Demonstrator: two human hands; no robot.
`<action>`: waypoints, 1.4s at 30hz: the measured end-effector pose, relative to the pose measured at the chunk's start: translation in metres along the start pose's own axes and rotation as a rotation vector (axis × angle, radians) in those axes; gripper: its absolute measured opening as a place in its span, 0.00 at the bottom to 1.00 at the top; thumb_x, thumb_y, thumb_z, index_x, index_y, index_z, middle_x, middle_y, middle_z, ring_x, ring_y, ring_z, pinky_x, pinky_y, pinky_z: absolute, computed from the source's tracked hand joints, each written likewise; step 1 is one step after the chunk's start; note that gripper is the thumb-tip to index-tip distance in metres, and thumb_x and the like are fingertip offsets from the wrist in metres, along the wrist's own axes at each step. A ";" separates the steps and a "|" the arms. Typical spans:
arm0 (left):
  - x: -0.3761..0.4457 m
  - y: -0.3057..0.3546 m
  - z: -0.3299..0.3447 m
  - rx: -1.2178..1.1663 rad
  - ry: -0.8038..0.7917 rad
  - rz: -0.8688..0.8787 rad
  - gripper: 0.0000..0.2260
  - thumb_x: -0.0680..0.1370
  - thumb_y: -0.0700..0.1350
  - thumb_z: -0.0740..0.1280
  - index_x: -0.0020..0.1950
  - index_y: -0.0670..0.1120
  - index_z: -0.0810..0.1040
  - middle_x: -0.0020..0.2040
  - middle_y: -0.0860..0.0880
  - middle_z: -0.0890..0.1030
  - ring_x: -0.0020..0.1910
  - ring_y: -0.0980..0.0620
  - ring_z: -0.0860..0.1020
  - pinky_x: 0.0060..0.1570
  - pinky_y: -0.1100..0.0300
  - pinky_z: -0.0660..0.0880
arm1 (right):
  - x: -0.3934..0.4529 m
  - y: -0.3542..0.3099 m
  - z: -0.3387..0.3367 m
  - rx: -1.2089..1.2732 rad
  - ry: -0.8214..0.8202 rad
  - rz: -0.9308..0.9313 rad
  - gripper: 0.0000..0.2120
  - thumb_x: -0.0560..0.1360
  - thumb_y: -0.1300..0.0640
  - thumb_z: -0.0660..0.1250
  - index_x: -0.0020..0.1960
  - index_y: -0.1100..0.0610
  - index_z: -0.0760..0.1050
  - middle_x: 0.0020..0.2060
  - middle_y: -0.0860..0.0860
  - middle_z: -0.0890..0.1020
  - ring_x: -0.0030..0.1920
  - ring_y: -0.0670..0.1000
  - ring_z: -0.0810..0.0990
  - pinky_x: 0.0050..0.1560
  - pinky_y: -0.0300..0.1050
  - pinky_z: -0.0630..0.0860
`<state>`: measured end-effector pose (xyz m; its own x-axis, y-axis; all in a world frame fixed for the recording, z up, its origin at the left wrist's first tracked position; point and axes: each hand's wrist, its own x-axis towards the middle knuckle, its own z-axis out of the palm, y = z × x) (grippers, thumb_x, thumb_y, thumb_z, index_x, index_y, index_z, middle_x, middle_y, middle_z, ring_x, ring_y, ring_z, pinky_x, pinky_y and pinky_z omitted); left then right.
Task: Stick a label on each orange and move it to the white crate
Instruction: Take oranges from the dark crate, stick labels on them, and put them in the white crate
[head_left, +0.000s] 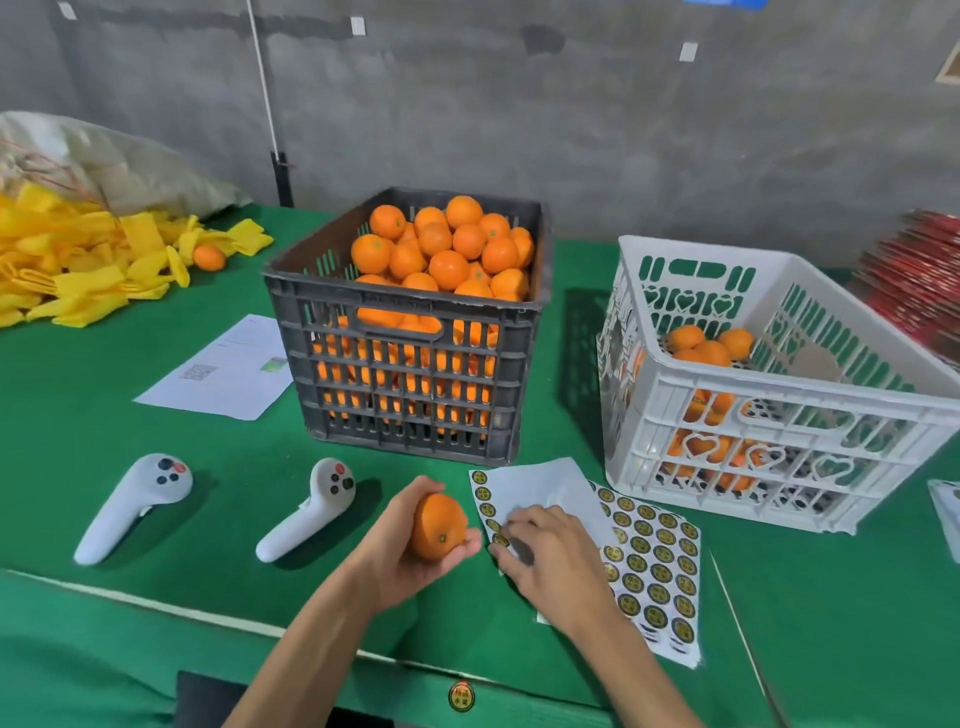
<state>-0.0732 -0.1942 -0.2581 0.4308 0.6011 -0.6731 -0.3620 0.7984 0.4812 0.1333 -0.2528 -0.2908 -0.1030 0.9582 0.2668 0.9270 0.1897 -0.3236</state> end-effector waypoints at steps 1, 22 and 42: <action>-0.002 -0.001 -0.001 0.054 -0.048 -0.054 0.36 0.68 0.50 0.78 0.70 0.34 0.72 0.65 0.32 0.80 0.41 0.39 0.86 0.26 0.53 0.82 | 0.000 0.000 0.000 0.043 0.024 0.009 0.16 0.81 0.42 0.65 0.60 0.50 0.83 0.58 0.42 0.81 0.57 0.47 0.77 0.62 0.43 0.70; -0.005 -0.008 0.040 0.477 -0.028 0.093 0.20 0.69 0.45 0.82 0.59 0.43 0.83 0.58 0.39 0.82 0.50 0.41 0.83 0.50 0.45 0.83 | -0.006 -0.002 -0.026 0.387 0.247 -0.038 0.11 0.78 0.50 0.73 0.58 0.52 0.84 0.52 0.41 0.82 0.55 0.41 0.79 0.58 0.43 0.77; 0.002 -0.044 0.055 0.760 -0.071 0.771 0.05 0.79 0.49 0.73 0.47 0.53 0.89 0.50 0.51 0.86 0.47 0.56 0.83 0.49 0.63 0.78 | 0.000 0.003 -0.063 0.636 0.048 0.336 0.10 0.77 0.45 0.72 0.40 0.45 0.87 0.36 0.37 0.85 0.34 0.47 0.83 0.41 0.45 0.81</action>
<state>-0.0112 -0.2260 -0.2503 0.3626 0.9318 -0.0183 0.0407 0.0038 0.9992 0.1588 -0.2656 -0.2341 0.1804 0.9790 0.0947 0.5149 -0.0119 -0.8572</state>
